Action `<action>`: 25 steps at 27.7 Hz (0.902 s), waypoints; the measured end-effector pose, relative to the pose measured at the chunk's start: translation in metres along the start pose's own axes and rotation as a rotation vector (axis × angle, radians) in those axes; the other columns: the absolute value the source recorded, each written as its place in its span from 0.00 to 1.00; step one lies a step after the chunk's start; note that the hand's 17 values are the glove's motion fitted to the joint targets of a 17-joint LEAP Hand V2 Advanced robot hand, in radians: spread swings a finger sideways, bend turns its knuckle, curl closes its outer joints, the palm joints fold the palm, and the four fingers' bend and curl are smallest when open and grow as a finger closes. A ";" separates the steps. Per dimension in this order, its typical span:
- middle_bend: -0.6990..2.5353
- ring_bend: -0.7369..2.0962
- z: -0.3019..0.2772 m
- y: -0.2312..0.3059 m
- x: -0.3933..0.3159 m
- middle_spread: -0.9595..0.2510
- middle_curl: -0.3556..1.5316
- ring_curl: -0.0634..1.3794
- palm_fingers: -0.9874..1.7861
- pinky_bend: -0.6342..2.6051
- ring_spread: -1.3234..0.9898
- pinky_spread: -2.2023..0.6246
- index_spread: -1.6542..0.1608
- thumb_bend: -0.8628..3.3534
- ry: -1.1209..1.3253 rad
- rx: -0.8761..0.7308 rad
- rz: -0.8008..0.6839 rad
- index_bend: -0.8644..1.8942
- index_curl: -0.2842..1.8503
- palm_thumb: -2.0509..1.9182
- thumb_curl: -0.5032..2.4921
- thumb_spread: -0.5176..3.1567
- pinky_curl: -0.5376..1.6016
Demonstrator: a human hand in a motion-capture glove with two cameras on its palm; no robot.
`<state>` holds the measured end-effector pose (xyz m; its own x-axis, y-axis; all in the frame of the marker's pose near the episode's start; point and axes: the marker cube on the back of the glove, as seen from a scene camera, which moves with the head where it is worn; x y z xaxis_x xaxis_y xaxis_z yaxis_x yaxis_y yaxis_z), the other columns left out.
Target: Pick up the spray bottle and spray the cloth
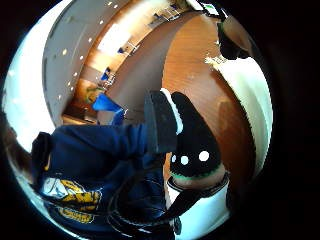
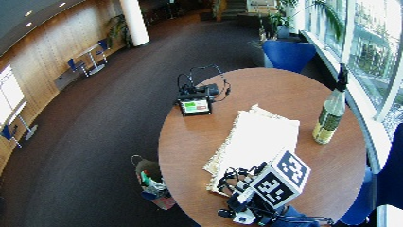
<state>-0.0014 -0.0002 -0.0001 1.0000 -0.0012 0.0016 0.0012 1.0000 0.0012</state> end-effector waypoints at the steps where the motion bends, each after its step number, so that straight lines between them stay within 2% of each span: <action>1: 0.33 0.37 0.000 0.000 0.000 0.77 0.25 0.10 0.67 0.26 0.55 0.82 0.84 0.25 -0.001 0.000 0.000 0.43 0.18 0.59 0.19 0.26 0.27; 8: 0.33 0.37 0.001 0.000 -0.001 0.76 0.30 0.18 0.66 0.25 0.53 0.84 0.79 0.26 0.002 -0.001 -0.005 0.42 0.24 0.61 0.20 0.38 0.32; 18: 0.33 0.36 -0.008 0.012 0.002 0.76 0.33 0.21 0.65 0.24 0.52 0.86 0.77 0.25 0.066 -0.001 -0.015 0.41 0.28 0.62 0.22 0.45 0.34; 22: 0.33 0.37 -0.054 0.047 0.012 0.75 0.35 0.22 0.66 0.23 0.52 0.87 0.76 0.24 0.224 0.126 0.006 0.41 0.29 0.61 0.22 0.45 0.33; 25: 0.33 0.38 -0.096 0.081 0.034 0.74 0.35 0.23 0.66 0.23 0.52 0.87 0.75 0.23 0.251 0.288 0.109 0.38 0.28 0.60 0.23 0.44 0.33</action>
<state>0.0328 0.0812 -0.0964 0.9636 0.1410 -0.2273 -0.0700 0.9530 0.2947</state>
